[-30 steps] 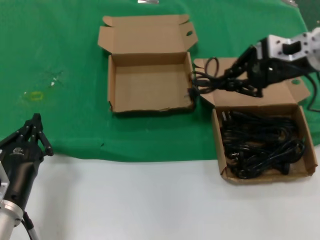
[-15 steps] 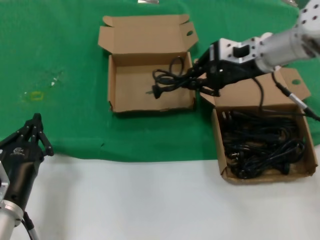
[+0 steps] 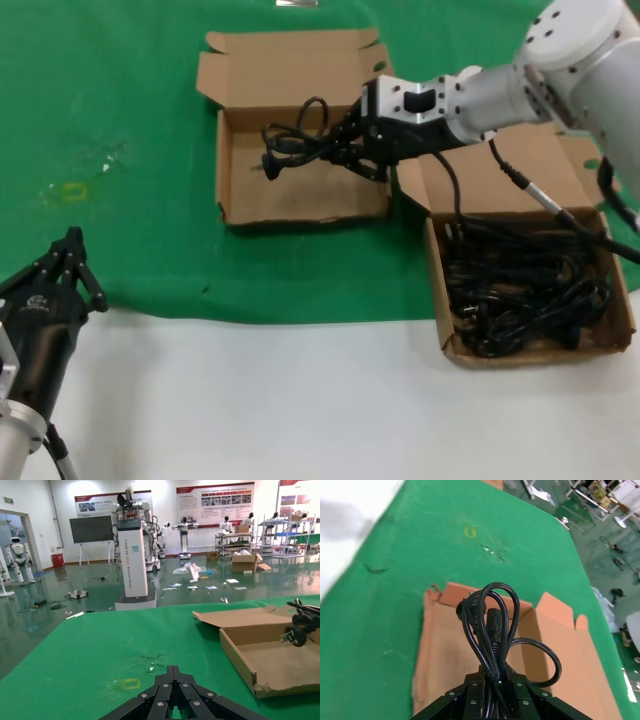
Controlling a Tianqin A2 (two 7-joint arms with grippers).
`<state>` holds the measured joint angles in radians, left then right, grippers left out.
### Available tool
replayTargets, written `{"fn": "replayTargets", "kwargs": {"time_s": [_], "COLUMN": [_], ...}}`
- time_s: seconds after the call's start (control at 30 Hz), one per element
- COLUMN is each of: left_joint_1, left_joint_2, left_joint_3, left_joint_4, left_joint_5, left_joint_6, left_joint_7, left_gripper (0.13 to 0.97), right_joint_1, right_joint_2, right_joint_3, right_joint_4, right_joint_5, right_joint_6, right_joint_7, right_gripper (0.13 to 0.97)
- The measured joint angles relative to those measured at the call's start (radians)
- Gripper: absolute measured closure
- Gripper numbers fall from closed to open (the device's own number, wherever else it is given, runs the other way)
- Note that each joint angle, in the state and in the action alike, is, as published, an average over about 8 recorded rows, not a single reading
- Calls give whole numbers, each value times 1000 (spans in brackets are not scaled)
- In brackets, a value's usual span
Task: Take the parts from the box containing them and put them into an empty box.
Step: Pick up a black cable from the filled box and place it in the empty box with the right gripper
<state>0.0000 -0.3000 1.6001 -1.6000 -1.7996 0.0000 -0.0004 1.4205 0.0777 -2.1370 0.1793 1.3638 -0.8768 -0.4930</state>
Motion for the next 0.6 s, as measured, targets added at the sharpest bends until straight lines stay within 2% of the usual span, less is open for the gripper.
{"fn": "replayTargets", "kwargs": {"time_s": [0.13,0.27,0.6], "left_joint_1": [0,0,0], "left_joint_2": [0,0,0], "left_joint_3": [0,0,0], "left_joint_4": [0,0,0], "left_joint_5": [0,0,0], "left_joint_6": [0,0,0], "left_joint_7": [0,0,0], "left_gripper": [953,953,953], "right_joint_1": [20,18,-25], "right_joint_2": [-40,-63,-77], "right_joint_3": [11,-22,-285], "right_joint_4": [-81,-106,-68], "right_joint_5": [19,66,338], "right_joint_6": [69,136,259], "right_joint_7": [-48,-67,-73], "right_gripper": [883,883,883]}}
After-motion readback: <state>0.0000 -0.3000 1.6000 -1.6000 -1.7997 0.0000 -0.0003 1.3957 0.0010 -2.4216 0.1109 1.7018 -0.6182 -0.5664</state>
